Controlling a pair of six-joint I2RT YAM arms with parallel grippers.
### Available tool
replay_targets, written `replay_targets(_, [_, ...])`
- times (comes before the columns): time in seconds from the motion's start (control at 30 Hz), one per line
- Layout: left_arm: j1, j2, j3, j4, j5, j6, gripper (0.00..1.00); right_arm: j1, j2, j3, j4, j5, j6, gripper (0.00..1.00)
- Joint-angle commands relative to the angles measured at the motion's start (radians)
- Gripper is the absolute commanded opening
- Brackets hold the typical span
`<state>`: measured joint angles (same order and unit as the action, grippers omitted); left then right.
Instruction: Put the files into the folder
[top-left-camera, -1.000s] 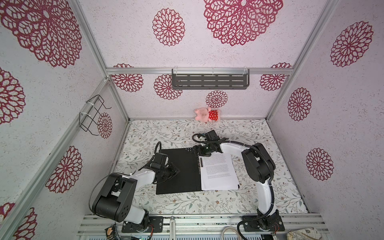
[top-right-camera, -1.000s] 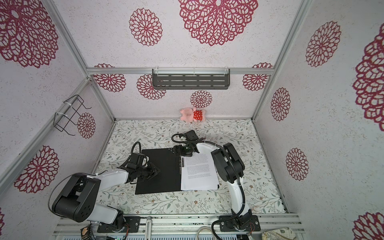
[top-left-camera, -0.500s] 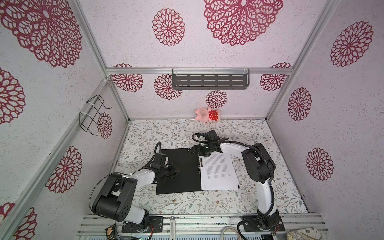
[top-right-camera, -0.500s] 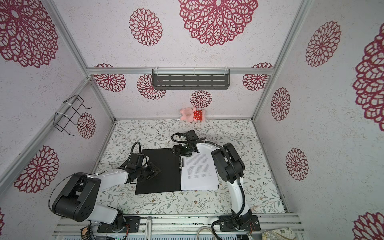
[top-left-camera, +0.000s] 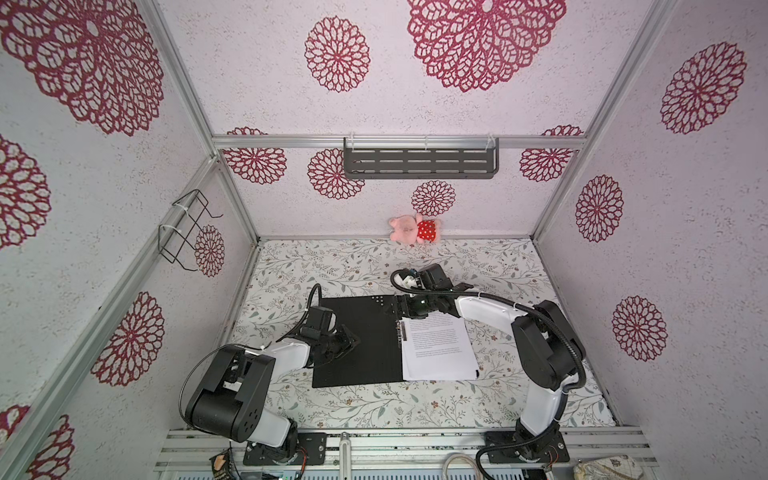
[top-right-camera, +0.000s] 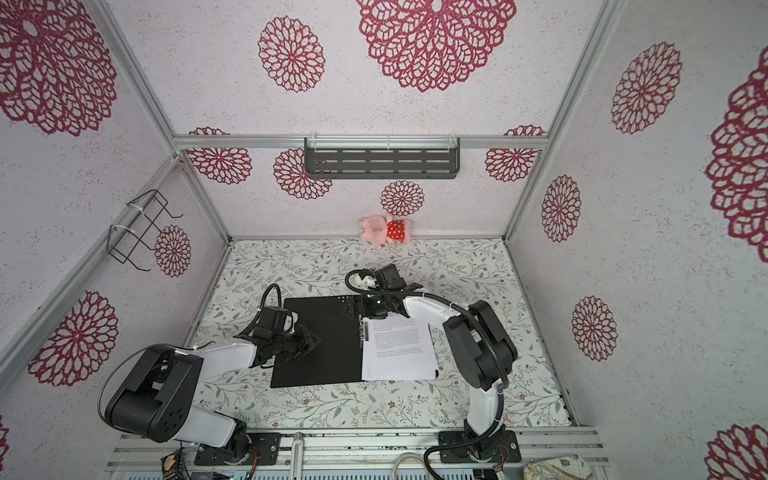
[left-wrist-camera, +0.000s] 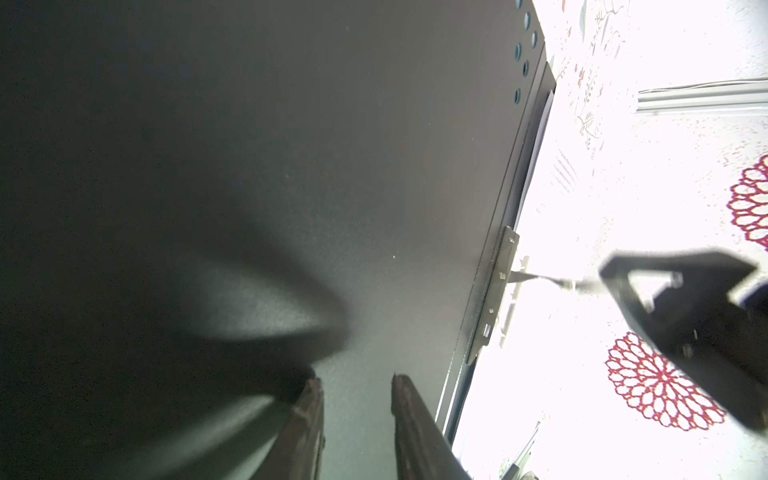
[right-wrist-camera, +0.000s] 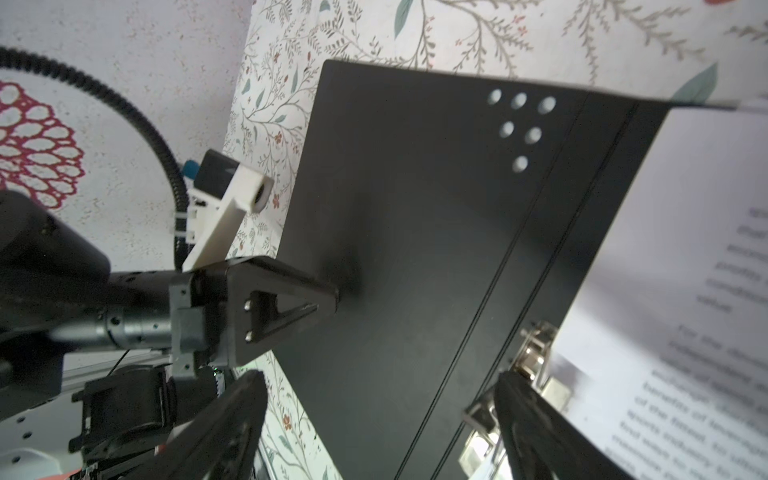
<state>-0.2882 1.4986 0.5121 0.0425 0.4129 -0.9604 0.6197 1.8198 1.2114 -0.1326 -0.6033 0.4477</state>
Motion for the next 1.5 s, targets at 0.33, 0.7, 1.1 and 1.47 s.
replay_targets(0.33, [0.023,-0.024,-0.014,-0.115,-0.034,0.033,0.33,-0.034,-0.243,-0.124,-0.086,0.226,0.042,0.91])
replay_targets(0.7, [0.024,-0.019,-0.006,-0.141,-0.020,0.058,0.33,-0.298,-0.551,-0.508,-0.139,0.429,0.160,0.99])
replay_targets(1.1, [0.028,0.001,-0.004,-0.136,-0.021,0.062,0.32,-0.327,-0.574,-0.644,-0.078,0.375,0.203,0.99])
replay_targets(1.47, [0.030,0.011,-0.012,-0.120,-0.019,0.063,0.33,-0.326,-0.545,-0.664,-0.032,0.326,0.235,0.98])
